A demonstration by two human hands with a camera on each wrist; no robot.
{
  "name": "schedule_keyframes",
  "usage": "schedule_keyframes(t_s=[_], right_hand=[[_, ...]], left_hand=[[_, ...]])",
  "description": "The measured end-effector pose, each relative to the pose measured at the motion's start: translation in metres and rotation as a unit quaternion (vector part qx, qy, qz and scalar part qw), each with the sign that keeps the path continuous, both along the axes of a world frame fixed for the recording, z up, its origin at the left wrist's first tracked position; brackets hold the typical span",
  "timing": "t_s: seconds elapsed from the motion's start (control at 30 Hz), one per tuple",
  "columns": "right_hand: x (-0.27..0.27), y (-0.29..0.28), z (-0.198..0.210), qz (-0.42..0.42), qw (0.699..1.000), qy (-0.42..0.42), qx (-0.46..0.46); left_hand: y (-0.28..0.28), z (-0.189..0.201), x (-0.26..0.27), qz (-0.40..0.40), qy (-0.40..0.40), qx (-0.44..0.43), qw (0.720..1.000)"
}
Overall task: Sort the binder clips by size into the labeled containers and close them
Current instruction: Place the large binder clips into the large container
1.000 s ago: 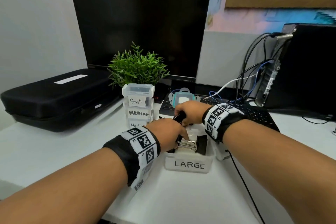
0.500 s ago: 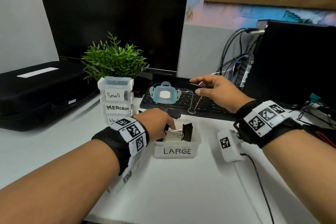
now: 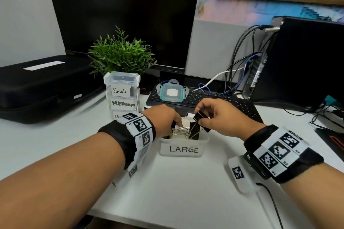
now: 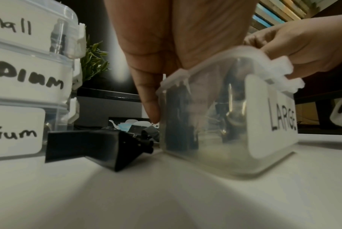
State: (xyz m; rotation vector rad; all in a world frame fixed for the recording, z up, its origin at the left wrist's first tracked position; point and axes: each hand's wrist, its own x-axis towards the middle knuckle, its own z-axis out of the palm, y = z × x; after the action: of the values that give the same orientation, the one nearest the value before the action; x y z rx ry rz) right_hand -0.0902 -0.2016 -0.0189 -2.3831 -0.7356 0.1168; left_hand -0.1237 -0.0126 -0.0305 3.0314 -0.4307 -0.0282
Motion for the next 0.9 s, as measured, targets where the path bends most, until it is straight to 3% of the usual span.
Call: schedule_keyframes(t_s=[0.27,0.5,0.9], right_hand=[[-0.002,0.010,0.005,-0.021,0.999,-0.015,0.044],[-0.010,0.022,0.007,-0.022,0.988,-0.106,-0.114],[-0.018,0.030,0.001,-0.059,0.963,-0.137,-0.224]], left_hand=[[0.002,-0.003,0.002,-0.005,-0.020,-0.002,1.000],[0.003,-0.007,0.007,0.002,-0.012,-0.003,1.000],[0.003,-0.006,0.005,0.012,0.016,-0.015,1.000]])
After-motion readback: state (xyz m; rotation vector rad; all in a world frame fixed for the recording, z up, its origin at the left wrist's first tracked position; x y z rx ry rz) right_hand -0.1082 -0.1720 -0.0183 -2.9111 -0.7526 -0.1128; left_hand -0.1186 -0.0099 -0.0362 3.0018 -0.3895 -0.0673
